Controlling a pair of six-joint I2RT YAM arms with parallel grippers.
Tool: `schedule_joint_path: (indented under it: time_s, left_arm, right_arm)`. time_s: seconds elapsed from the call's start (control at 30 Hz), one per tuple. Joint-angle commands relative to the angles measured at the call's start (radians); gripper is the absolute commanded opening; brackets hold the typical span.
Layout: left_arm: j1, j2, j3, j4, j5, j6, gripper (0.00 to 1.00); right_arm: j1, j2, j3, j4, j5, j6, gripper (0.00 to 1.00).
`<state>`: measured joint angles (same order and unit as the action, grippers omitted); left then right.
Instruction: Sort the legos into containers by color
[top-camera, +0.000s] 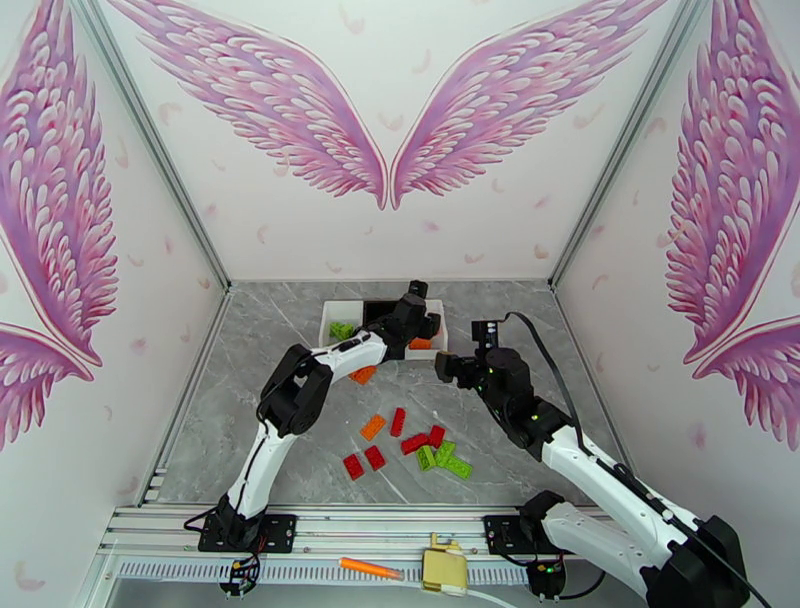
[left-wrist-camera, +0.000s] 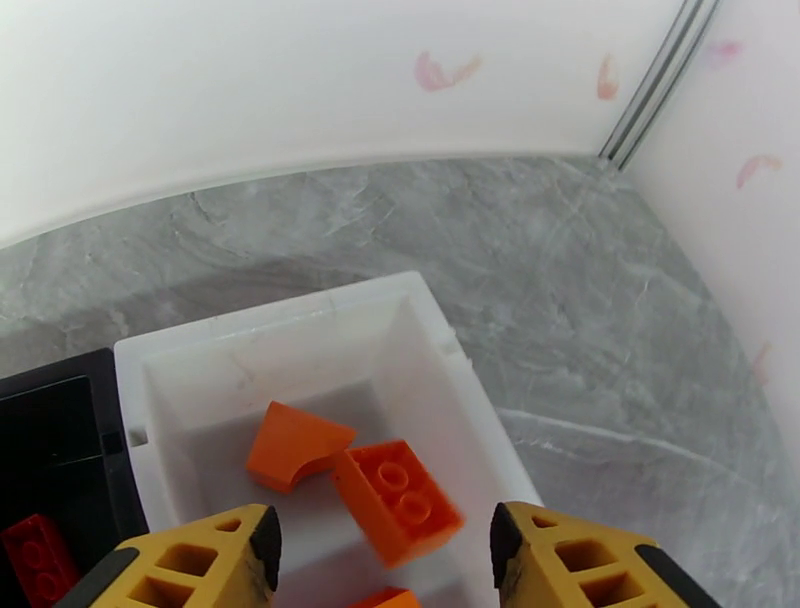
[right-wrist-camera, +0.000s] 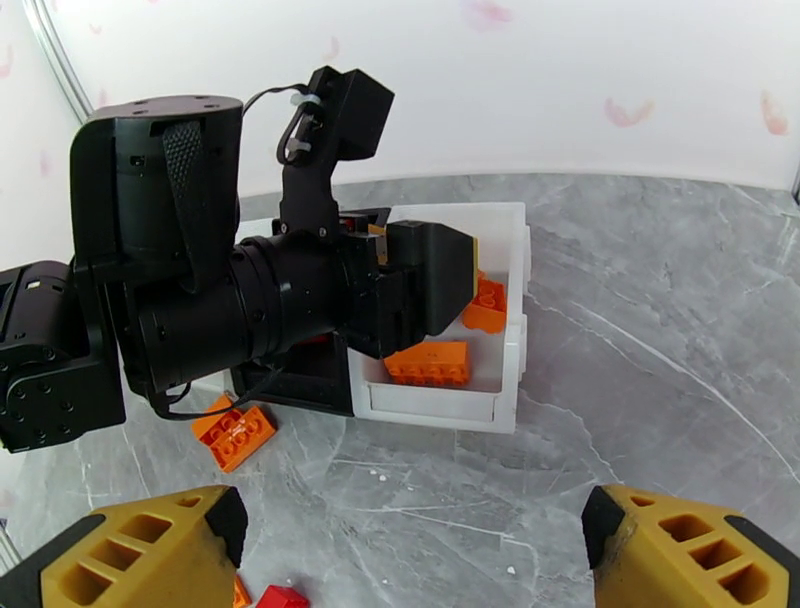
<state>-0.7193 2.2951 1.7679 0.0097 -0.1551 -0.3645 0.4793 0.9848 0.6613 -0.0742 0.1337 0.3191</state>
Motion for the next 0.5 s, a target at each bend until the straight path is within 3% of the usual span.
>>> schedule_joint_path:
  time_s: [0.0,0.13,0.47]
  left_arm:
    - [0.008,-0.135,-0.071,0.045,-0.015,0.009,0.66]
    - [0.019,-0.242,-0.193,0.083,-0.019,0.003,0.74]
    - [0.126,-0.515,-0.47,0.114,0.009,-0.08,0.93]
  right_arm:
    - [-0.005,0.025,-0.011,0.009,-0.053,0.005,0.94]
    - [0.016,0.086,0.01,0.031,-0.13,-0.03,0.95]
    - [0.175,0.354,0.144,0.049,-0.143,-0.183,0.98]
